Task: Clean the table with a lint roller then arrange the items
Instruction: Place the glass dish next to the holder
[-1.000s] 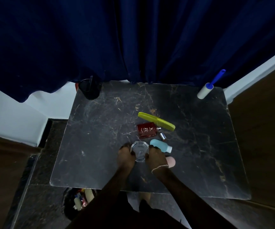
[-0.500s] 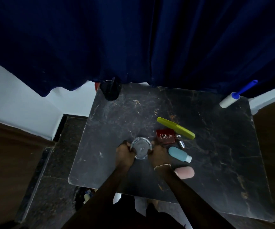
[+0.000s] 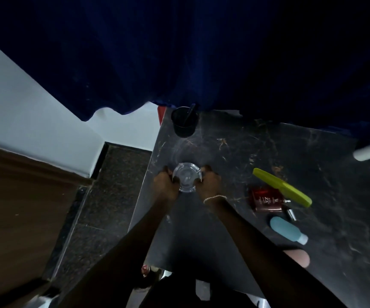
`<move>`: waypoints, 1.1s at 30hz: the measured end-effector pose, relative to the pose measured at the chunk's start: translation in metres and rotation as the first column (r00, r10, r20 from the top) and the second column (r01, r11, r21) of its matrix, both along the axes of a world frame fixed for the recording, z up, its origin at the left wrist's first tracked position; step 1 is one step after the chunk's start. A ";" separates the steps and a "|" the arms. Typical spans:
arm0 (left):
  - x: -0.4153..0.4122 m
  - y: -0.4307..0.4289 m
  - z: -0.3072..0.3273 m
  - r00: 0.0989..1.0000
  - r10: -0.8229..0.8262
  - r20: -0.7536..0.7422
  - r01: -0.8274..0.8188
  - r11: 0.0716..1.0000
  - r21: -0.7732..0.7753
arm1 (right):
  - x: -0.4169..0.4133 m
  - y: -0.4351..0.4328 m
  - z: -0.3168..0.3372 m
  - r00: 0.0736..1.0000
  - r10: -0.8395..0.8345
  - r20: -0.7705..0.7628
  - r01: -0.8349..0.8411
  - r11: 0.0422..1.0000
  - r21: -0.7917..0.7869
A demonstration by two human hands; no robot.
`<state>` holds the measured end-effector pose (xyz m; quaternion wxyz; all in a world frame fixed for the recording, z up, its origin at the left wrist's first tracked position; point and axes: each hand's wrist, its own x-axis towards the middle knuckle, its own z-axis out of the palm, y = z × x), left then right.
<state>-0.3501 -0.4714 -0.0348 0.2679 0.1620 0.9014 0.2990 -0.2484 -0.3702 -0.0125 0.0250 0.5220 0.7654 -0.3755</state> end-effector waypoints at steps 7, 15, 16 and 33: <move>-0.064 0.013 -0.027 0.997 -0.074 -0.029 0.074 0.997 -0.005 | -0.060 0.016 -0.031 1.000 0.009 0.006 -0.009 1.000 0.000; -0.103 0.024 -0.040 0.999 -0.043 -0.030 0.043 0.999 0.010 | -0.099 0.031 -0.037 0.998 0.058 -0.036 -0.057 0.998 0.012; -0.105 0.024 -0.041 0.999 -0.046 -0.027 0.046 0.999 0.018 | -0.101 0.031 -0.039 0.998 0.051 -0.041 -0.051 0.999 0.008; -0.104 0.005 -0.051 0.999 0.036 0.024 -0.040 0.983 0.177 | -0.089 0.024 -0.050 0.983 -0.046 -0.179 0.048 0.999 0.005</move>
